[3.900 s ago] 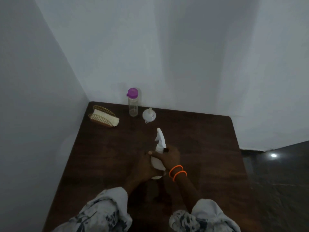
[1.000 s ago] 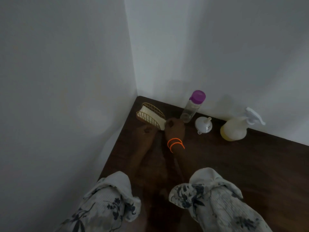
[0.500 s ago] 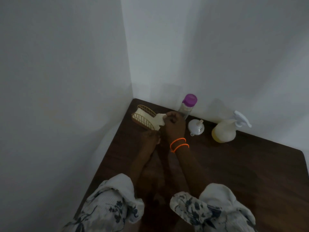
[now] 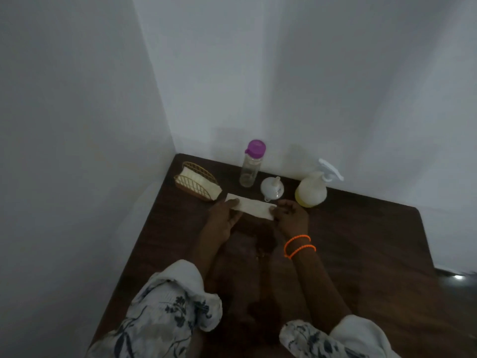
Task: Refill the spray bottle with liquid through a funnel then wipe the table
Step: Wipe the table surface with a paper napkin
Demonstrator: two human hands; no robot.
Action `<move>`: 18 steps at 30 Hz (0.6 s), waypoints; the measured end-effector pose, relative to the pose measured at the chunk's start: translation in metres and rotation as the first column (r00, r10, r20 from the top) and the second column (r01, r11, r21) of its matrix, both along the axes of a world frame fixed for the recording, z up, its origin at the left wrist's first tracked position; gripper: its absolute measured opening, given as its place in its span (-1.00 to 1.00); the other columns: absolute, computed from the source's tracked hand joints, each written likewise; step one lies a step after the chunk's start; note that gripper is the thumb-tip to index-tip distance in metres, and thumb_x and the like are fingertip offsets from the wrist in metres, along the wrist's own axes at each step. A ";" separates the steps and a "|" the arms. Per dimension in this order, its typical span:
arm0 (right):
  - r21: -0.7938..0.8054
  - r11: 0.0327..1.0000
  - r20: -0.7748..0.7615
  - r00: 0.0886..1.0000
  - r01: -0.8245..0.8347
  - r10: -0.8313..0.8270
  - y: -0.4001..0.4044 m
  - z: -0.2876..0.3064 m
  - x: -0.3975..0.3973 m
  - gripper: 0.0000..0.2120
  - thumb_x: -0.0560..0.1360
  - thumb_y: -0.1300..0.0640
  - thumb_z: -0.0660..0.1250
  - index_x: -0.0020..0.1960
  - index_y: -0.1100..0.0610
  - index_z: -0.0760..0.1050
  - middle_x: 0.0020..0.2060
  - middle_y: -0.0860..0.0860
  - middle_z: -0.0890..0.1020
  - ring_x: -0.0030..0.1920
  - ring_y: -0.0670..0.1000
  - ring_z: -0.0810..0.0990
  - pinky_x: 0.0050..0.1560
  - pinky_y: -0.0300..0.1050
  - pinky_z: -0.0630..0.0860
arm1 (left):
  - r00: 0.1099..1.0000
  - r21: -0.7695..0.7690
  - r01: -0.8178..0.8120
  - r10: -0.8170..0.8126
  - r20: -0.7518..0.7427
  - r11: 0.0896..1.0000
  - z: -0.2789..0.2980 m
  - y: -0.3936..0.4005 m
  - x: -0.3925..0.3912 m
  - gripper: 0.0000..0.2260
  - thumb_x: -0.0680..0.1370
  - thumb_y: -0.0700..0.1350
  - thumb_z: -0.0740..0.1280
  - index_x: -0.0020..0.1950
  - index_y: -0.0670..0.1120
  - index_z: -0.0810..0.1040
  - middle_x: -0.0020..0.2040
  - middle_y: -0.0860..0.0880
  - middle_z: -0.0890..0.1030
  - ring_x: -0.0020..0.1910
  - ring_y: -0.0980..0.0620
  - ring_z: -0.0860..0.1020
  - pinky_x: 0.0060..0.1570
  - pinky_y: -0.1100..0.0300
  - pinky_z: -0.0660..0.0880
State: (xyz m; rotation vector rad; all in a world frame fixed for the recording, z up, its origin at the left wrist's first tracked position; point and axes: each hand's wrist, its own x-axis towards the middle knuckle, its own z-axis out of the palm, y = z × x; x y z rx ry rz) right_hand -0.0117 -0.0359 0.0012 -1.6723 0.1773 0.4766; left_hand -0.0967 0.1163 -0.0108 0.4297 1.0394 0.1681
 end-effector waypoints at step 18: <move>-0.642 0.722 0.252 0.819 -0.258 0.516 -0.011 -0.050 0.012 -0.77 0.48 0.32 0.34 0.09 0.20 0.66 0.06 0.13 0.67 0.10 0.12 0.63 0.10 -0.21 0.43 | 0.677 0.730 0.655 -0.277 -0.681 -0.194 -0.065 -0.025 0.002 -0.66 0.62 -0.20 0.34 0.40 -0.11 0.55 0.44 -0.14 0.50 0.45 -0.12 0.44 0.50 -0.04 0.36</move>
